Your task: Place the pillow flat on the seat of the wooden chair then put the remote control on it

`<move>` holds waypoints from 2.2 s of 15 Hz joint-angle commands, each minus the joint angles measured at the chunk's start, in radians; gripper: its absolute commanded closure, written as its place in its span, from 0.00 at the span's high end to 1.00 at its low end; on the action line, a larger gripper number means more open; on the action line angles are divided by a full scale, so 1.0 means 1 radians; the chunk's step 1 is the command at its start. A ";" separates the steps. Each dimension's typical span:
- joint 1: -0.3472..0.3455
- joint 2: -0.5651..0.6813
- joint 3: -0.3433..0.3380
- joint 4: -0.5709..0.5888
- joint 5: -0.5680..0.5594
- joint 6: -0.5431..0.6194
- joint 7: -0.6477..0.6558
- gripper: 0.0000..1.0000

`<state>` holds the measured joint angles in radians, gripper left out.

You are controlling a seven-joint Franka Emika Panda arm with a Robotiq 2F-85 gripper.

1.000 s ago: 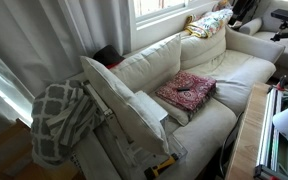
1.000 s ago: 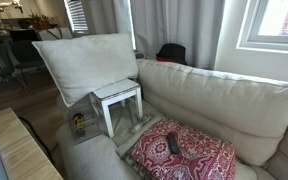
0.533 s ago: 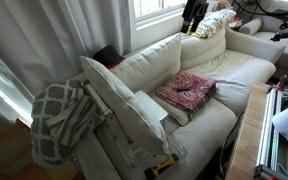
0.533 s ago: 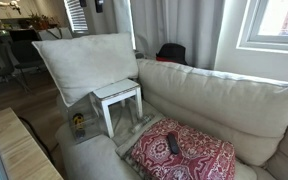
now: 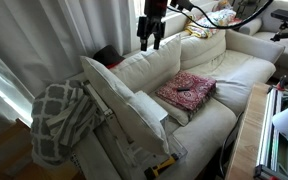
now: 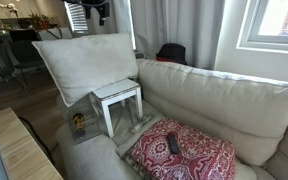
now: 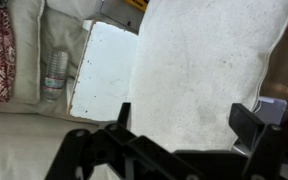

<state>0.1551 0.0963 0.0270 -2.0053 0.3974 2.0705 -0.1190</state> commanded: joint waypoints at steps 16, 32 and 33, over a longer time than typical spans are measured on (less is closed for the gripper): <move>0.059 0.236 0.135 0.213 -0.090 0.135 0.198 1.00; 0.188 0.421 0.093 0.387 -0.326 0.141 0.561 0.28; 0.187 0.408 0.085 0.377 -0.335 0.115 0.574 0.22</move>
<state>0.3282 0.5053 0.1386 -1.6428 0.0972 2.2550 0.4047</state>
